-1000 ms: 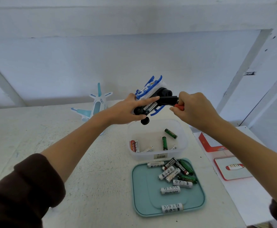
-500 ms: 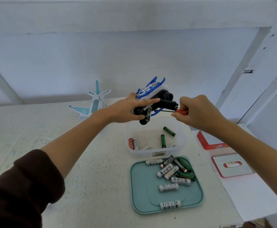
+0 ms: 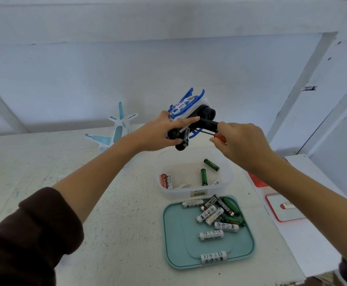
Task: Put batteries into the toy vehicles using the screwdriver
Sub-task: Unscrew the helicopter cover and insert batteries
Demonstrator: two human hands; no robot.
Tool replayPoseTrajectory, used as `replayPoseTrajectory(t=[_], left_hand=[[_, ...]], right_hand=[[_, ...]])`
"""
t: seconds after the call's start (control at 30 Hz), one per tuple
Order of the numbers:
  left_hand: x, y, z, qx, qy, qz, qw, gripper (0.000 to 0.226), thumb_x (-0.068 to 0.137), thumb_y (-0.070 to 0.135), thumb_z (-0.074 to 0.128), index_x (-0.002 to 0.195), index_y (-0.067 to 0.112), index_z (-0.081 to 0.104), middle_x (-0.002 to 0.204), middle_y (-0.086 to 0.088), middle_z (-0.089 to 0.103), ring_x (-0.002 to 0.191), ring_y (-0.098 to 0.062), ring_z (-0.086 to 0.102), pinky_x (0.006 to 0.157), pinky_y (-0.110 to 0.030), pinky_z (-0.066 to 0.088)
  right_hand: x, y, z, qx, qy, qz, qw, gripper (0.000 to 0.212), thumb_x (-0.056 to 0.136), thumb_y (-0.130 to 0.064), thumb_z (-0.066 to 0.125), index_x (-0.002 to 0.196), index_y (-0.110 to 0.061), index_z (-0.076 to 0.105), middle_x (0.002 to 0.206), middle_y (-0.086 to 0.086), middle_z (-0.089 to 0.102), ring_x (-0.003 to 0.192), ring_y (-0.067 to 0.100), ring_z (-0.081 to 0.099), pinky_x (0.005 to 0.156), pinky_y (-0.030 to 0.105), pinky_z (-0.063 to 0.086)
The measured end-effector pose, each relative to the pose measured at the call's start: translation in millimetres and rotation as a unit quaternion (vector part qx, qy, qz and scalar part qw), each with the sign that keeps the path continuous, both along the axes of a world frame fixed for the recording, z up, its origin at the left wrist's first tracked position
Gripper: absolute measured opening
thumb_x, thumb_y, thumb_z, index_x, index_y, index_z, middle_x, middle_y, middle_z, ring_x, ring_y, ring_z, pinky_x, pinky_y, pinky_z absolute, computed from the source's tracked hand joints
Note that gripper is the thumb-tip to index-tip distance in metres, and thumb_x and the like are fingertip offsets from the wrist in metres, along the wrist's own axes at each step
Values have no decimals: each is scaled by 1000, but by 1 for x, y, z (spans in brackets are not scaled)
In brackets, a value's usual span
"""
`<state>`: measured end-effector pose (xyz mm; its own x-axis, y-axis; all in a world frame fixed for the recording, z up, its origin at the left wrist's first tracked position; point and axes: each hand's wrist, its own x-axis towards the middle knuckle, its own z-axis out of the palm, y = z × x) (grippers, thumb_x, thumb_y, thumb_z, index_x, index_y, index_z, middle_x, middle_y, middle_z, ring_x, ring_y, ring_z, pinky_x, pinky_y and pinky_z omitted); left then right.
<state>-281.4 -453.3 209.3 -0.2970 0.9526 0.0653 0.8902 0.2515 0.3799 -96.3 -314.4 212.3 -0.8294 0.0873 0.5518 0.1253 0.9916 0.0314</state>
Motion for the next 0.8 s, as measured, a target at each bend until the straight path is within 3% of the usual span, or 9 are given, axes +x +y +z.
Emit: replayPoseTrajectory(t=[0.2, 0.33, 0.53, 0.67, 0.8], left_hand=[[1, 5, -3, -12, -8, 8, 1000, 70, 96, 29, 55, 141, 59, 10, 129, -10, 33, 106, -23, 46, 92, -25, 38], [2, 6, -3, -2, -1, 6, 1000, 72, 96, 28, 56, 133, 64, 5, 128, -11, 33, 109, -26, 46, 91, -23, 36], [2, 8, 0, 3, 13, -1, 1000, 72, 96, 30, 56, 132, 64, 4, 132, -13, 33, 113, -28, 46, 98, -34, 43], [1, 10, 2, 12, 2, 5, 1000, 71, 95, 31, 56, 131, 64, 5, 126, -11, 34, 108, -27, 46, 98, -32, 41], [2, 9, -1, 53, -45, 19, 997, 68, 96, 31, 55, 131, 64, 8, 114, -6, 37, 100, -26, 46, 89, -24, 34]], right_hand=[[-8, -2, 1, 6, 19, -36, 999, 31, 61, -3, 82, 61, -2, 51, 41, 7, 45, 33, 16, 22, 48, 9, 13], [-11, -2, -1, 20, 19, -30, 999, 32, 60, -5, 83, 60, -4, 51, 41, 6, 45, 33, 16, 22, 47, 9, 10], [-5, -2, 1, 22, 6, 17, 1000, 45, 60, -8, 84, 58, -14, 40, 43, -3, 29, 35, 15, 19, 50, 8, 6], [1, 2, -4, 3, -1, 30, 1000, 41, 67, -11, 80, 60, -14, 40, 48, -6, 28, 35, 16, 23, 43, 13, 16], [7, -1, -11, -42, 51, 14, 998, 37, 74, -15, 75, 62, -13, 40, 49, -5, 32, 36, 17, 28, 41, 15, 20]])
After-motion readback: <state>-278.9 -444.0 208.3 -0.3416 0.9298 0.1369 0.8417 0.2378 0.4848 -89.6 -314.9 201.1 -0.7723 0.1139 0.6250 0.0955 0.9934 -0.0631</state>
